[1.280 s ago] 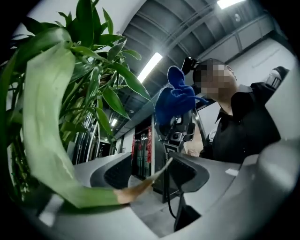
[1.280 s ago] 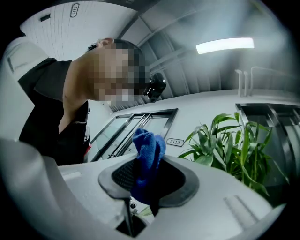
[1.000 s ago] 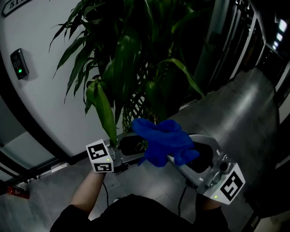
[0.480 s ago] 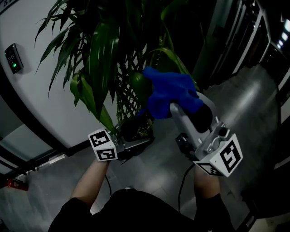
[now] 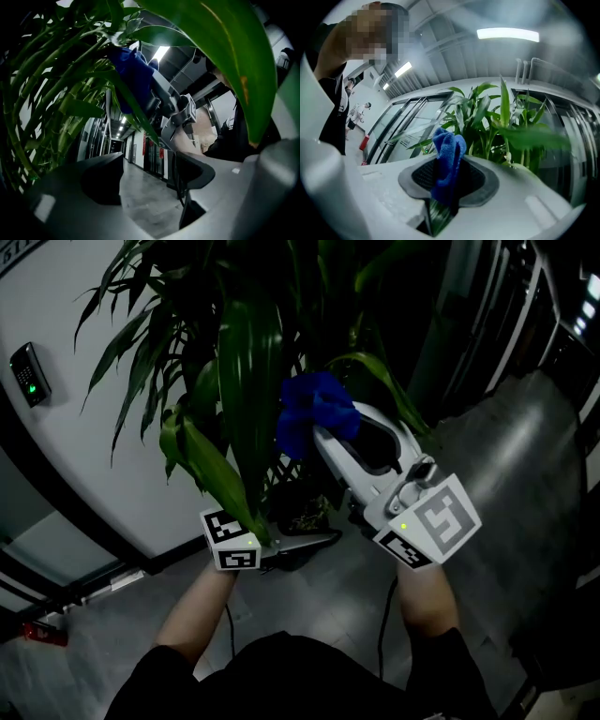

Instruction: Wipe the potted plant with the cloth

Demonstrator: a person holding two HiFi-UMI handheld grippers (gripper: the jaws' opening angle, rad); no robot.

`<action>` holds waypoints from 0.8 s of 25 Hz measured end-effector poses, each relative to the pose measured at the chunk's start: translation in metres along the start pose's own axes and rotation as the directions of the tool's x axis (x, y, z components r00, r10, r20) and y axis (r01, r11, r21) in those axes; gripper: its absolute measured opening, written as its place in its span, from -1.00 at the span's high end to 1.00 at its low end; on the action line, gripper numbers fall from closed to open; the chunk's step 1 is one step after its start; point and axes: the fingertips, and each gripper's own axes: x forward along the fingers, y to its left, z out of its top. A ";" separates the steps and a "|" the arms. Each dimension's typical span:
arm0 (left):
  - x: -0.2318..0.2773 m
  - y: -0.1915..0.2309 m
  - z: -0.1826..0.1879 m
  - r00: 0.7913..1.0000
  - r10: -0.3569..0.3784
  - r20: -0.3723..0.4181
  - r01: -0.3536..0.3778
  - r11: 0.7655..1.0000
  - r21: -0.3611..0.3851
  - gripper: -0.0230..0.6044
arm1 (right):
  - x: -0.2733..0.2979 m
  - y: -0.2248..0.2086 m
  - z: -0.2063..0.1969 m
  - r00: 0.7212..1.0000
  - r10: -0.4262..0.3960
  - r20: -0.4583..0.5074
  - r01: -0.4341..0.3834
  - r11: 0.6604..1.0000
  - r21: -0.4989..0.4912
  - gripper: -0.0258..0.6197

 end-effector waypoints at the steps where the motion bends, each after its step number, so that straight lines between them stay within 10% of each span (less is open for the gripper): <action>1: -0.002 0.002 0.002 1.000 0.001 0.006 -0.001 1.000 0.003 -0.24 | 0.003 -0.001 -0.007 1.000 -0.004 -0.013 0.004 1.000 0.012 0.57; 20: 0.006 -0.003 0.018 0.975 0.155 0.158 -0.163 0.986 0.033 -0.23 | -0.031 0.011 -0.063 0.973 0.227 -0.038 -0.216 0.958 0.187 0.57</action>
